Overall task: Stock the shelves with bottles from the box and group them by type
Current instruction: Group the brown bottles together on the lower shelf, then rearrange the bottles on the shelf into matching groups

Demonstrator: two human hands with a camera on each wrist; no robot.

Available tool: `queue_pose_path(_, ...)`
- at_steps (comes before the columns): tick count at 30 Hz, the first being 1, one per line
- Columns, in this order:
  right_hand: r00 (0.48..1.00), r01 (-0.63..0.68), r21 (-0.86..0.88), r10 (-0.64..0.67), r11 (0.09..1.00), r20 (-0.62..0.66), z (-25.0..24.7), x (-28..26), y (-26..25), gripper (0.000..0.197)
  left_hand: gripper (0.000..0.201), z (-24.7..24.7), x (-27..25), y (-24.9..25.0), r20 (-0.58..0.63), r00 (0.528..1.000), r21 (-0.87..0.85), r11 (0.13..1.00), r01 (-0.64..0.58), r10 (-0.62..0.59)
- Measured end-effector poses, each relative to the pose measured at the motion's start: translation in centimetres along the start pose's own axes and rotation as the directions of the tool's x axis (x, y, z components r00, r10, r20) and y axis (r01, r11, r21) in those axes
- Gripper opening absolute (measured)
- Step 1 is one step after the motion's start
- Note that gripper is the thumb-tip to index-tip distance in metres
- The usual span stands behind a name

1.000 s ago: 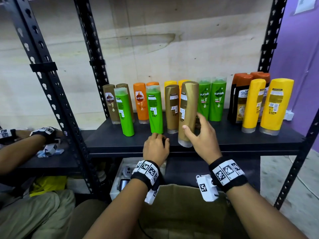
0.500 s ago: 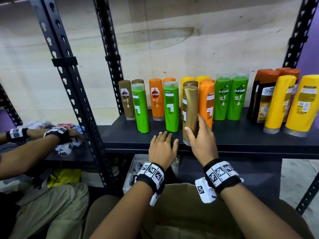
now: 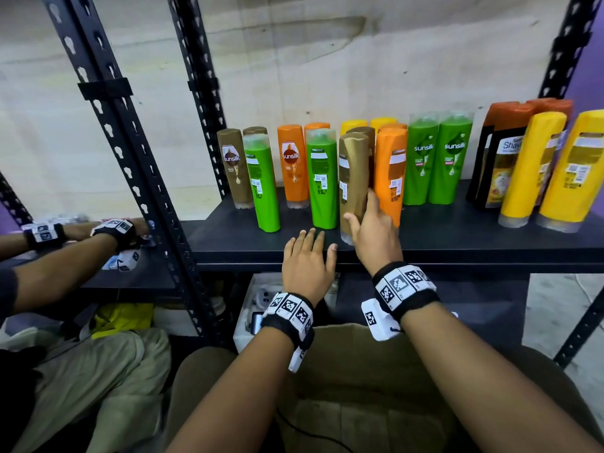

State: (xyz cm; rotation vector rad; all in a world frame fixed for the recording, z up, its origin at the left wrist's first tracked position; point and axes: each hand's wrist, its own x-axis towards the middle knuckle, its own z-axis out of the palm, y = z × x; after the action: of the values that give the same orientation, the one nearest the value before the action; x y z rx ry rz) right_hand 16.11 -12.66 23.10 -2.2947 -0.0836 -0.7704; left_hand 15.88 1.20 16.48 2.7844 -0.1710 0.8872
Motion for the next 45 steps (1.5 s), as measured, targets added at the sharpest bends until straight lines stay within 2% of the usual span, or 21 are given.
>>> queue_pose_path(4,0.995,0.076,0.104,-0.069,0.992,-0.069,0.2,-0.5,0.3,0.071,0.052,-0.1,0.0,-0.1,-0.029,1.000,-0.005,1.000,-0.006,0.006)
queue_pose_path(6,0.989,0.116,0.168,-0.098,0.979,-0.114,0.1,-0.9,0.2,0.070,0.053,-0.1,0.0,-0.1,-0.018,1.000,0.000,1.000,-0.009,0.009)
queue_pose_path(9,0.969,0.182,0.237,-0.133,0.954,-0.210,-0.4,-1.1,-0.1,0.055,0.053,-0.3,0.0,-0.1,0.016,1.000,-0.012,1.000,-0.008,0.008)
queue_pose_path(12,0.931,0.260,0.164,-0.203,0.951,-0.303,-1.5,-0.6,-0.9,0.030,0.052,-0.6,-0.1,-0.1,0.034,0.999,-0.055,0.998,-0.004,0.006)
queue_pose_path(15,0.930,0.300,0.076,-0.274,0.951,-0.244,-2.5,0.0,-2.0,0.016,0.044,-1.1,0.2,-0.3,0.012,1.000,-0.147,0.989,-0.004,0.006)
queue_pose_path(18,0.924,0.343,0.011,-0.335,0.939,-0.186,-3.2,0.4,-3.4,0.021,0.025,-2.2,0.9,-0.9,-0.029,0.999,-0.276,0.961,0.027,-0.037)
queue_pose_path(21,0.918,0.378,-0.016,-0.377,0.926,-0.126,-3.4,1.0,-5.0,0.023,0.028,-3.5,2.2,-2.1,-0.057,0.990,-0.319,0.942,0.102,-0.127)
queue_pose_path(24,0.911,0.409,-0.057,-0.411,0.911,-0.022,-3.2,2.0,-7.0,0.025,0.022,-5.0,4.0,-3.6,-0.142,0.968,-0.363,0.921,0.143,-0.206)
queue_pose_path(26,0.898,0.439,-0.104,-0.440,0.892,0.014,-3.1,3.0,-8.4,0.027,0.018,-5.8,5.4,-4.6,-0.227,0.938,-0.402,0.902,0.153,-0.261)
queue_pose_path(28,0.888,0.457,-0.207,-0.459,0.865,0.038,-3.1,4.3,-9.9,0.034,0.022,-6.6,6.8,-5.7,-0.336,0.878,-0.414,0.891,0.187,-0.341)
queue_pose_path(30,0.883,0.461,-0.336,-0.463,0.821,0.078,-3.1,5.6,-11.0,0.041,0.029,-7.0,7.9,-6.5,-0.367,0.834,-0.456,0.861,0.226,-0.413)
queue_pose_path(33,0.887,0.448,-0.423,-0.451,0.788,0.100,-2.8,7.3,-12.4,0.049,0.041,-6.6,8.6,-7.5,-0.302,0.850,-0.521,0.821,0.232,-0.432)
queue_pose_path(38,0.900,0.428,-0.512,-0.401,0.745,0.169,-1.0,9.5,-14.2,0.063,0.078,-5.0,9.1,-8.2,-0.144,0.899,-0.628,0.740,0.240,-0.414)
queue_pose_path(41,0.926,0.372,-0.565,-0.334,0.736,0.174,-0.3,11.0,-14.2,0.067,0.087,-4.4,9.4,-8.7,-0.075,0.915,-0.631,0.729,0.264,-0.396)
queue_pose_path(45,0.936,0.350,-0.595,-0.286,0.723,0.203,0.1,11.7,-13.7,0.059,0.088,-4.1,9.3,-9.0,-0.034,0.909,-0.649,0.701,0.296,-0.415)
